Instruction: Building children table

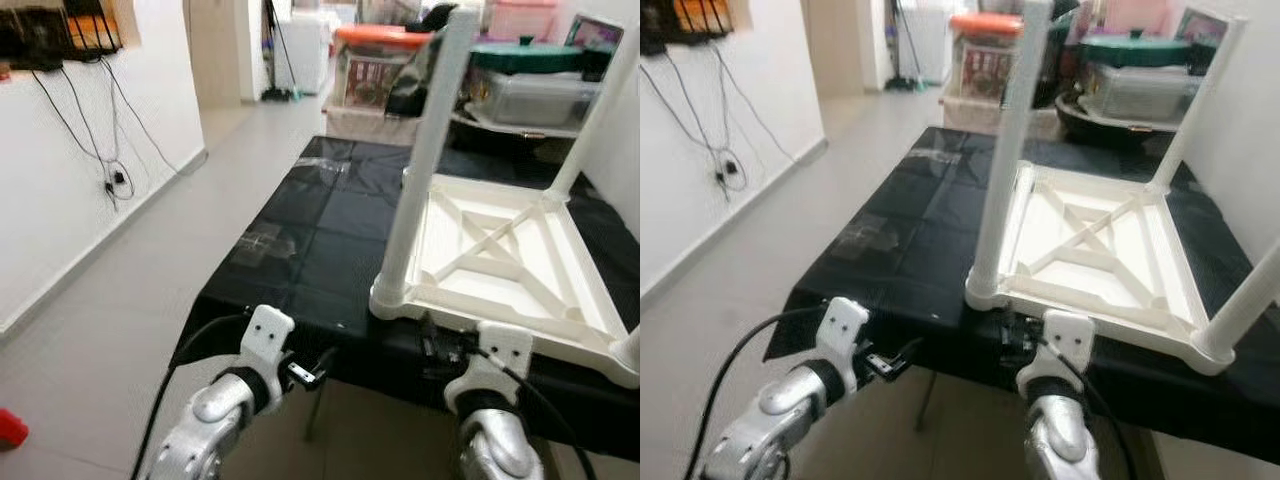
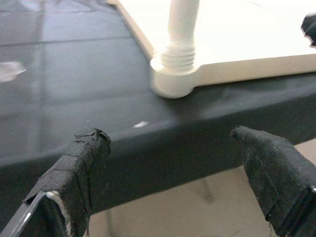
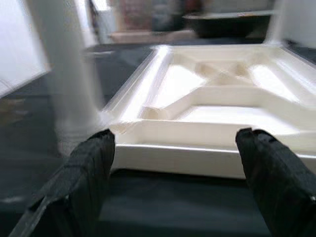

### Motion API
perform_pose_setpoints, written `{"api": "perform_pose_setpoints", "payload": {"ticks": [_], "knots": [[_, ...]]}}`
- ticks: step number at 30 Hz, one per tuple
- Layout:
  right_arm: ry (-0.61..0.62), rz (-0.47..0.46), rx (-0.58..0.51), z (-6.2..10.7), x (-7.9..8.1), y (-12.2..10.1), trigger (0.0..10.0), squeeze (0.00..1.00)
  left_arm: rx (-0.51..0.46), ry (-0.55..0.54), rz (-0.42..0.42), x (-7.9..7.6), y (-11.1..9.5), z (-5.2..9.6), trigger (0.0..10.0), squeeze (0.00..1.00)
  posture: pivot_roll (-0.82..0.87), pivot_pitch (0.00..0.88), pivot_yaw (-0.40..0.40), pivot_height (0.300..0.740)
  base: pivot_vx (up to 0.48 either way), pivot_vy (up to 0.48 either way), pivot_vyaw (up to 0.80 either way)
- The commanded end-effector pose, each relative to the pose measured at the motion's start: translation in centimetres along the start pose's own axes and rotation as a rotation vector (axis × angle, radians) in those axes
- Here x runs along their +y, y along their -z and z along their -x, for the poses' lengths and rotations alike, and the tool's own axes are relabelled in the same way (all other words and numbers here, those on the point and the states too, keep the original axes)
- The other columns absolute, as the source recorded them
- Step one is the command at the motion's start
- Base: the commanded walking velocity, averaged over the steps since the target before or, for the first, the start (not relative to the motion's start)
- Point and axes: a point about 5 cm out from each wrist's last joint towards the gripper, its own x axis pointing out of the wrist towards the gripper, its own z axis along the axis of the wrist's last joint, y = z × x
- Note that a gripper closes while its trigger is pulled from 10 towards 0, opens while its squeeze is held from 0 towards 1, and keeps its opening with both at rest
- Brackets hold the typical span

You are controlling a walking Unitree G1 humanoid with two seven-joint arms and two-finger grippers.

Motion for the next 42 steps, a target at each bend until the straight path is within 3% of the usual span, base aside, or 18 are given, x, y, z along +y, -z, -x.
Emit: {"api": "perform_pose_setpoints", "payload": {"ticks": [1, 14, 18, 28, 33, 34, 36, 37, 38, 39, 42], "knots": [[-0.033, -0.016, 0.012, -0.1, 0.5, 0.4, 10.0, 0.0, 0.011, -0.015, 0.0, 0.4, 0.3, 0.2, 10.0, 0.0, 0.17, 0.0, -0.036, 0.74, 0.0, 0.0, 0.0], [-0.088, -0.017, 0.004, -1.0, 0.8, 0.3, 10.0, 0.0, 0.006, -0.004, 0.017, 0.1, 0.4, 0.2, 10.0, 0.0, 0.17, 0.0, -0.049, 0.74, 0.0, 0.0, 0.0], [-0.128, 0.002, 0.007, -1.9, 1.1, 0.0, 10.0, 0.0, 0.004, 0.0, 0.02, -0.1, 0.4, 0.3, 10.0, 0.0, 0.17, 0.0, -0.057, 0.74, 0.0, 0.0, -0.78], [-0.214, 0.04, -0.008, -2.0, 1.9, -0.1, 10.0, 0.0, 0.003, -0.003, 0.024, -0.2, 0.5, 0.4, 10.0, 0.0, 0.17, 0.0, -0.063, 0.74, 0.0, 0.0, -0.48], [-0.272, 0.047, -0.006, -3.4, 1.2, -0.8, 10.0, 0.0, 0.003, 0.003, 0.026, -0.3, 0.5, 0.5, 10.0, 0.0, 0.17, 0.0, -0.062, 0.74, 0.0, 0.0, 0.0], [-0.283, 0.066, -0.003, -4.4, 0.6, -1.3, 10.0, 0.0, 0.002, 0.007, 0.027, -0.4, 0.5, 0.6, 10.0, 0.0, 0.17, 0.0, -0.066, 0.74, 0.0, 0.0, 0.0], [-0.283, 0.066, -0.003, -4.4, 0.6, -1.3, 10.0, 0.0, 0.002, 0.007, 0.027, -0.4, 0.5, 0.6, 10.0, 0.0, 0.17, 0.0, -0.066, 0.74, 0.0, 0.0, 0.0], [-0.29, 0.139, 0.019, -5.9, -0.5, -1.7, 10.0, 0.0, 0.0, 0.014, 0.024, -0.6, 0.4, 0.7, 10.0, 0.0, 0.18, 0.0, -0.07, 0.74, 0.0, 0.0, 0.0], [-0.29, 0.139, 0.019, -5.9, -0.5, -1.7, 10.0, 0.0, 0.0, 0.014, 0.024, -0.6, 0.4, 0.7, 10.0, 0.0, 0.18, 0.0, -0.07, 0.74, 0.0, 0.0, 0.0], [-0.299, 0.21, 0.051, -7.4, -1.8, -2.2, 10.0, 0.0, -0.002, 0.019, 0.021, -0.8, 0.3, 0.9, 10.0, 0.0, 0.18, 0.0, -0.076, 0.74, 0.0, 0.0, 0.0], [-0.301, 0.283, 0.093, -8.8, -3.2, -2.7, 10.0, 0.0, -0.003, 0.024, 0.018, -1.0, 0.3, 1.0, 10.0, 0.0, 0.19, 0.0, -0.079, 0.74, 0.0, 0.0, 0.0]]}}
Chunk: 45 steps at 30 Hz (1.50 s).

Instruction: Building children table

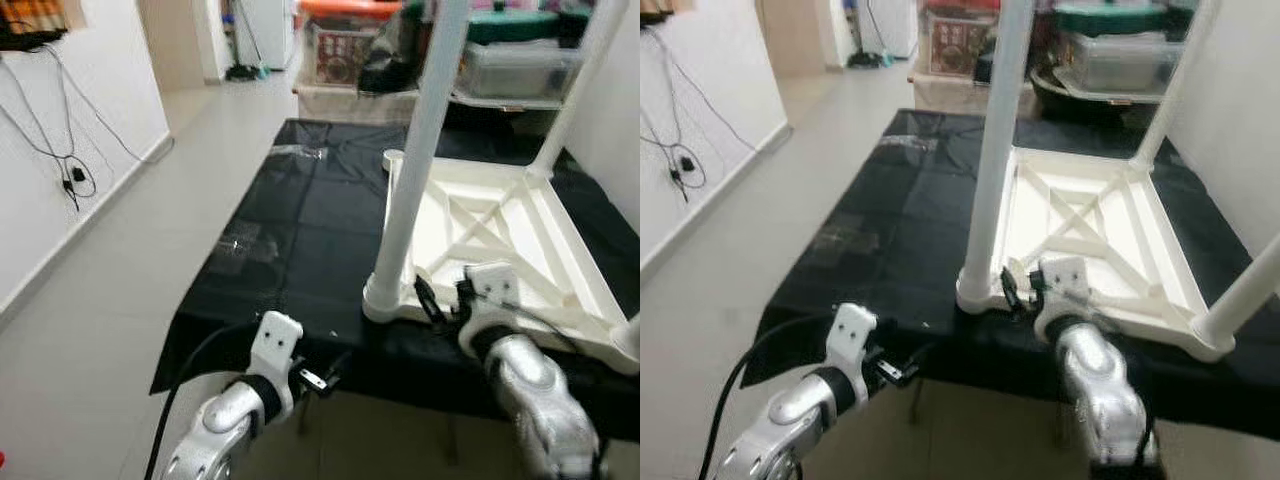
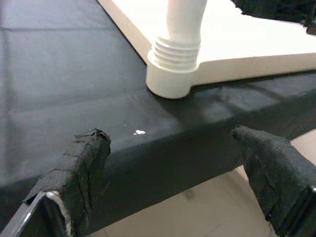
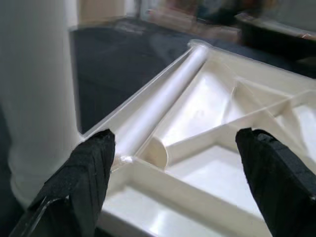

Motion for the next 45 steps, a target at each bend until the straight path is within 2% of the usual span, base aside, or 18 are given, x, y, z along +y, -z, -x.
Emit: {"api": "perform_pose_setpoints", "payload": {"ticks": [1, 5, 9, 11, 13, 14, 15, 16, 17, 19, 20, 21, 23, 25, 28, 29, 36, 45], "knots": [[-0.049, 0.069, 0.113, -0.7, -1.4, 0.8, 10.0, 0.0, 0.01, 0.021, -0.001, -0.6, 0.0, 0.2, 10.0, 0.0, 0.18, 0.0, -0.077, 0.74, 0.0, 0.0, 0.0], [-0.156, 0.161, 0.241, -1.5, -3.3, 0.8, 10.0, 0.0, 0.012, 0.031, 0.0, -0.9, -0.1, 0.5, 10.0, 0.0, 0.18, 0.017, -0.083, 0.74, 0.0, 0.0, 0.0], [-0.185, 0.148, 0.268, -2.2, -4.2, 0.1, 10.0, 0.0, 0.013, 0.039, -0.002, -1.1, -0.2, 0.5, 10.0, 0.0, 0.19, 0.022, -0.094, 0.74, 0.0, 0.0, 0.0], [-0.135, 0.113, 0.22, -2.7, -4.5, -0.5, 10.0, 0.0, 0.012, 0.03, -0.006, -1.0, -0.2, 0.5, 10.0, 0.0, 0.19, 0.018, -0.095, 0.74, 0.0, 0.0, 0.0], [0.057, 0.029, 0.078, -3.0, -5.0, -1.5, 10.0, 0.0, -0.003, -0.029, 0.013, -0.3, -0.3, 0.6, 10.0, 0.0, 0.19, 0.014, -0.094, 0.74, 0.0, 0.0, 0.0], [0.057, 0.029, 0.078, -3.0, -5.0, -1.5, 10.0, 0.0, -0.003, -0.029, 0.013, -0.3, -0.3, 0.6, 10.0, 0.0, 0.19, 0.014, -0.094, 0.74, 0.0, 0.0, 0.0], [0.22, -0.055, -0.02, -2.4, -5.4, -2.1, 10.0, 0.0, -0.034, -0.101, 0.015, 0.8, -0.8, 0.8, 10.0, 0.0, 0.19, 0.011, -0.091, 0.74, 0.0, 0.0, 0.0], [0.305, -0.083, -0.055, -1.4, -5.1, -2.0, 10.0, 0.0, -0.061, -0.168, -0.017, 1.9, -1.5, 1.1, 10.0, 0.0, 0.18, 0.008, -0.088, 0.74, 0.0, 0.0, 0.0], [0.359, -0.096, -0.075, -0.7, -5.0, -1.8, 10.0, 0.0, -0.079, -0.214, -0.04, 2.6, -2.0, 1.4, 10.0, 0.0, 0.18, 0.008, -0.088, 0.74, 0.0, 0.0, 0.0], [0.359, -0.096, -0.075, -0.7, -5.0, -1.8, 10.0, 0.0, -0.079, -0.214, -0.04, 2.6, -2.0, 1.4, 10.0, 0.0, 0.18, 0.008, -0.088, 0.74, 0.0, 0.0, 0.0], [0.403, -0.106, -0.063, 0.5, -3.6, -0.9, 10.0, 0.0, -0.104, -0.303, -0.085, 4.2, -3.0, 1.9, 10.0, 0.0, 0.19, 0.002, -0.082, 0.74, 0.0, 0.0, 0.0], [0.403, -0.106, -0.063, 0.5, -3.6, -0.9, 10.0, 0.0, -0.104, -0.303, -0.085, 4.2, -3.0, 1.9, 10.0, 0.0, 0.19, 0.002, -0.082, 0.74, 0.0, 0.0, 0.0], [0.472, -0.139, -0.038, 1.8, -2.3, 0.1, 10.0, 0.0, -0.123, -0.381, -0.12, 5.7, -3.8, 2.5, 10.0, 0.0, 0.19, 0.0, -0.08, 0.74, 0.0, 0.0, 0.0], [0.489, -0.232, -0.054, 3.7, -0.1, 1.1, 10.0, 0.0, -0.137, -0.485, -0.154, 7.5, -4.5, 3.2, 10.0, 0.0, 0.19, 0.0, -0.072, 0.74, 0.0, 0.0, 0.0], [0.496, -0.242, -0.081, 4.2, 0.6, 1.2, 10.0, 0.0, -0.142, -0.503, -0.153, 7.9, -4.7, 3.0, 10.0, 0.0, 0.19, 0.0, -0.066, 0.74, 0.192, 0.0, 0.0], [0.436, -0.216, -0.12, 4.7, 2.4, 1.2, 10.0, 0.0, -0.159, -0.499, -0.151, 7.9, -5.0, 2.5, 10.0, 0.0, 0.18, 0.0, -0.064, 0.74, 0.352, 0.0, 0.0], [0.439, -0.244, -0.133, 5.2, 3.9, 1.0, 10.0, 0.0, -0.167, -0.462, -0.15, 7.2, -5.1, 1.5, 10.0, 0.0, 0.18, 0.0, -0.056, 0.74, 0.361, 0.0, 0.0], [0.478, -0.266, -0.149, 5.2, 3.5, 0.6, 10.0, 0.0, -0.166, -0.452, -0.153, 7.1, -5.0, 1.4, 10.0, 0.0, 0.19, 0.0, -0.057, 0.74, 0.377, 0.0, 0.0]]}}
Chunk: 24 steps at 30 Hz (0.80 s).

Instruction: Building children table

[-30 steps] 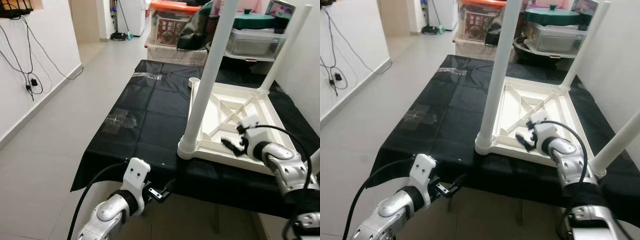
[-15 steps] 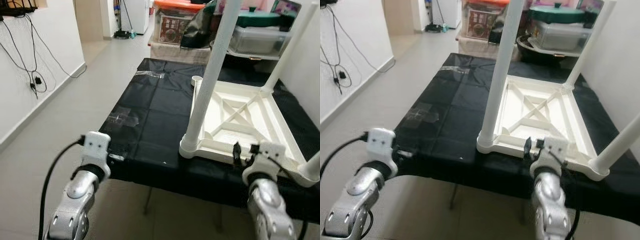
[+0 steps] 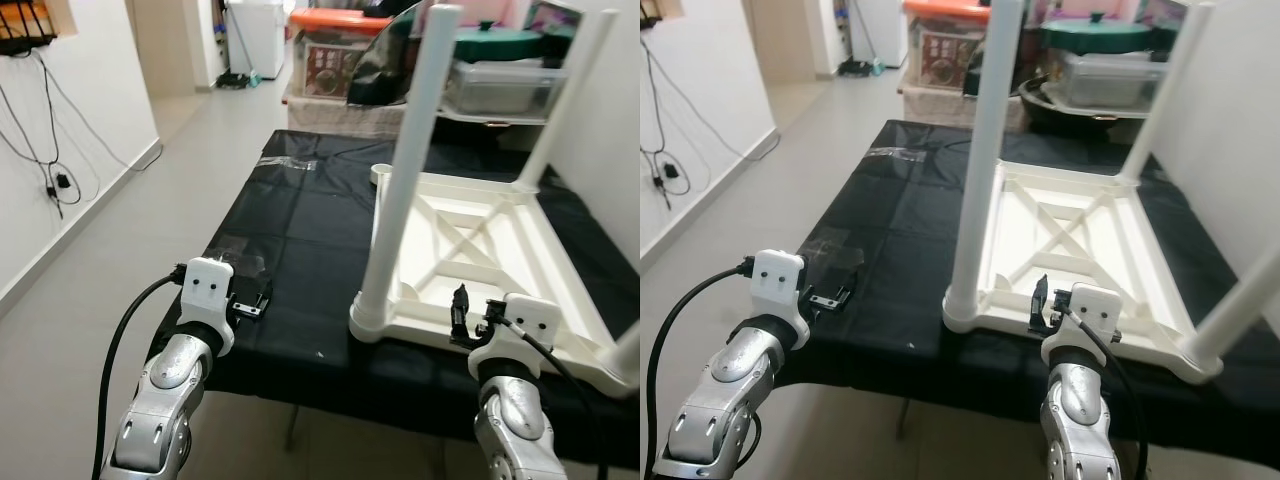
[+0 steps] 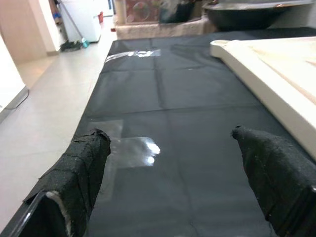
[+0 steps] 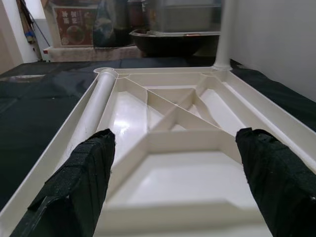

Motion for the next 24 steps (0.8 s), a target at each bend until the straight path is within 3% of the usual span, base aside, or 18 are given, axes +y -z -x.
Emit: {"api": "perform_pose_setpoints", "payload": {"ticks": [1, 7, 24], "knots": [[0.009, -0.006, -0.025, 0.0, -0.1, -0.5, 10.0, 0.0, 0.001, 0.005, -0.01, -0.1, 0.2, -0.1, 10.0, 0.0, 0.19, 0.0, -0.057, 0.74, 0.379, 0.0, 0.0], [0.105, -0.007, -0.043, -0.2, -1.7, -1.0, 10.0, 0.0, 0.02, 0.012, 0.006, -0.2, 0.6, -0.1, 10.0, 0.0, 0.19, 0.0, -0.057, 0.74, 0.094, 0.0, 0.0], [0.183, 0.002, -0.065, -1.0, -3.3, -1.7, 10.0, 0.0, 0.021, 0.06, 0.038, -1.1, 0.6, 0.0, 10.0, 0.0, 0.19, 0.0, -0.06, 0.74, 0.0, 0.0, 0.0]]}}
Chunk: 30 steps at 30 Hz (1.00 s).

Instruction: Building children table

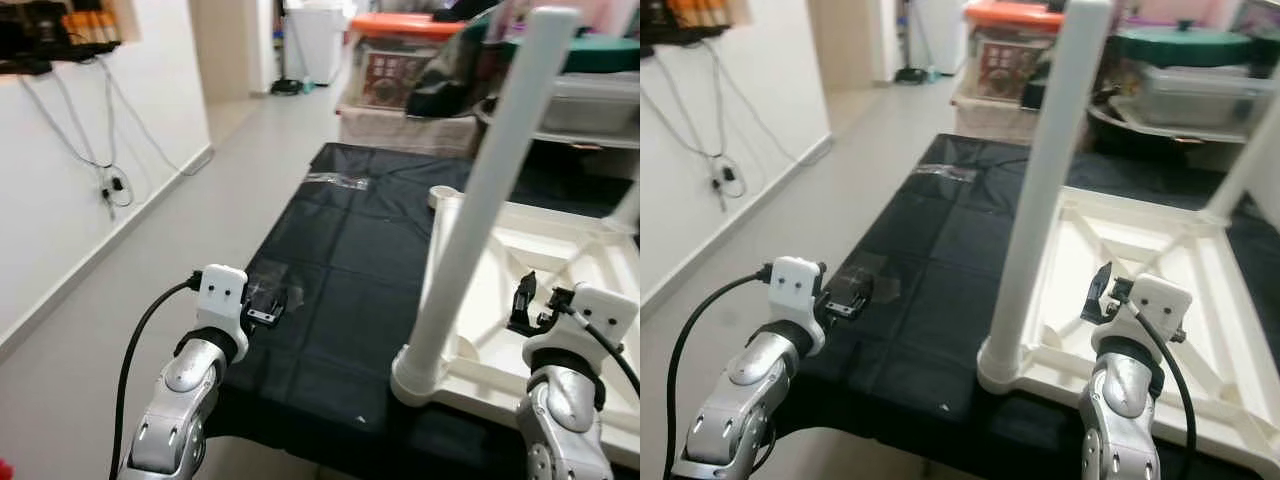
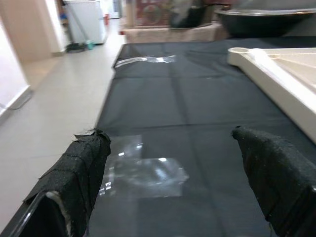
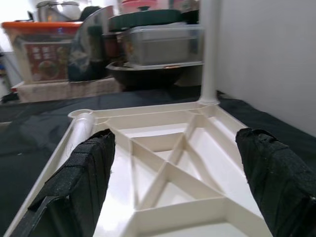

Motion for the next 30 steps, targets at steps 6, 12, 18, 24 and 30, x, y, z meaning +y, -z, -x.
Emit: {"api": "perform_pose_setpoints", "payload": {"ticks": [6, 12, 18, 24, 30], "knots": [[-0.214, -0.121, 0.035, -1.3, 0.5, -0.1, 10.0, 0.0, 0.053, 0.293, 0.083, -2.7, 0.9, 1.4, 10.0, 0.0, 0.19, 0.0, -0.06, 0.74, 0.0, 0.0, 0.0], [-0.515, -0.099, 0.153, -3.8, -3.7, -0.3, 10.0, 1.0, 0.147, 0.644, -0.043, -5.7, 3.9, 5.7, 10.0, 0.0, 0.19, 0.0, -0.06, 0.74, 0.0, 0.0, 0.0], [-0.842, -0.109, 0.204, -2.7, -6.4, -1.2, 10.0, 0.0, 0.147, 0.667, -0.035, -6.0, 3.9, 6.1, 10.0, 0.0, 0.19, 0.0, -0.061, 0.74, 0.0, 0.0, 0.0], [-1.144, -0.149, 0.22, -0.9, -4.6, -1.8, 10.0, 0.0, 0.147, 0.683, -0.034, -5.8, 3.9, 6.3, 10.0, 0.0, 0.2, 0.0, -0.062, 0.74, 0.0, 0.0, 0.0], [-1.414, -0.177, 0.184, 0.0, 0.0, -2.4, 10.0, 0.0, 0.138, 0.706, -0.032, -5.8, 3.8, 6.8, 10.0, 0.0, 0.22, 0.0, -0.067, 0.74, 0.0, 0.0, 0.0]]}}
